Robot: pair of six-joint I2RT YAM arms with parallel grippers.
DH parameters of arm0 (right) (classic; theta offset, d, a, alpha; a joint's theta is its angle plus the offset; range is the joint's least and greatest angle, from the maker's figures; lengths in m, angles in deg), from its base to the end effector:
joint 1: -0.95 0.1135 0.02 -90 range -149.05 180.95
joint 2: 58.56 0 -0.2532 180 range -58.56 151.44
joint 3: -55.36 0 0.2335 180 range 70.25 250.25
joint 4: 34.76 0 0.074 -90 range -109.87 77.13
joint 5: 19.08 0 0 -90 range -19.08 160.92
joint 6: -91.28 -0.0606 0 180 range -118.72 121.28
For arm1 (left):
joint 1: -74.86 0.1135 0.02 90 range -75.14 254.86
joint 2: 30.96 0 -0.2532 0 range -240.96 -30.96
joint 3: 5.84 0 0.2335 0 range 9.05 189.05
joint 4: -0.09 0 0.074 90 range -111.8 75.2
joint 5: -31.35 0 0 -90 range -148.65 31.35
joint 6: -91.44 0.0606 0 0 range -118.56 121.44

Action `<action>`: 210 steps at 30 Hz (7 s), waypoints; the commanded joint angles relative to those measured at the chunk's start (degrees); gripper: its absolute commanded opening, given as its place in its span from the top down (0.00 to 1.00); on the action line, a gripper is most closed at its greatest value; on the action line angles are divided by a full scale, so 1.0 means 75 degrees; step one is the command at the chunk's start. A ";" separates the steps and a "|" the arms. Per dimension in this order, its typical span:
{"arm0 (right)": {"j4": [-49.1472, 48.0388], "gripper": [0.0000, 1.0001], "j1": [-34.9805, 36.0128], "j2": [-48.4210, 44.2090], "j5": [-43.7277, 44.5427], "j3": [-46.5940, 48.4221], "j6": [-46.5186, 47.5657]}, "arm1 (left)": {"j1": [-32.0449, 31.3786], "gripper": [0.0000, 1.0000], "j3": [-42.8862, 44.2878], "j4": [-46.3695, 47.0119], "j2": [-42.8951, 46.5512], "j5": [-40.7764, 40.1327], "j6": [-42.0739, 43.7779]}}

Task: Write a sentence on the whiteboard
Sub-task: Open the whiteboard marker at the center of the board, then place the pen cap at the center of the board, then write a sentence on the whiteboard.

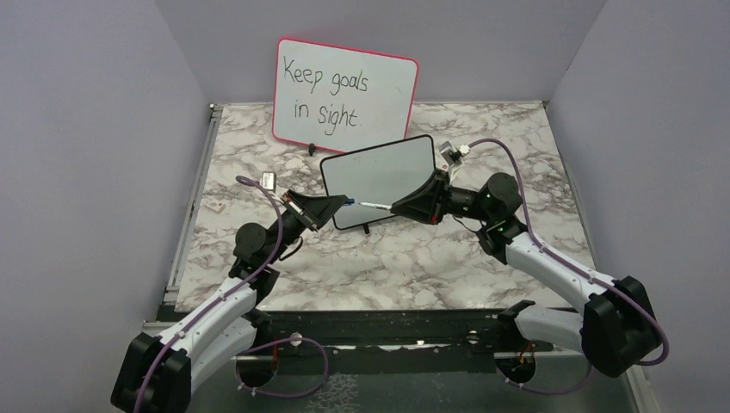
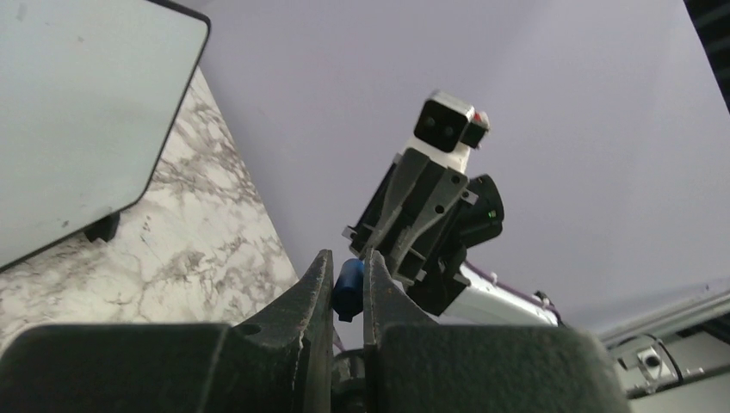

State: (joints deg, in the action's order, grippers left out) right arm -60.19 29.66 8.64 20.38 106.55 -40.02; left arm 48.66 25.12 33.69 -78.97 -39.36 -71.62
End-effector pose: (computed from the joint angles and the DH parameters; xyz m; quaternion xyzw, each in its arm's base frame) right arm 0.2032 0.1646 0.3009 -0.2595 0.6170 0.6218 0.4067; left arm 0.1703 -0.1061 0.2706 -0.1112 0.5943 -0.6669 0.4355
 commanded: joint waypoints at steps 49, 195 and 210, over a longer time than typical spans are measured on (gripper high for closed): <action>0.5036 0.99 -0.0289 -0.2548 0.4301 0.0296 0.4331 | -0.3355 1.00 0.2611 -0.6205 -0.3519 -0.3140 0.4948; 0.6364 1.00 0.1950 -0.0861 0.5761 0.2305 0.5697 | 0.2825 0.78 0.5743 -0.7719 -0.4724 0.5504 0.8450; 0.6058 0.99 0.3226 -0.0206 0.7600 0.2541 0.5826 | 0.2825 0.93 0.5670 -0.7912 -0.4505 0.5205 0.8516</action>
State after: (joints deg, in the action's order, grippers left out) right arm -13.21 52.06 5.75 71.19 123.31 3.09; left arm 70.17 68.20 -24.26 -115.21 1.91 -8.56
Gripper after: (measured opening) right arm 0.163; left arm 0.082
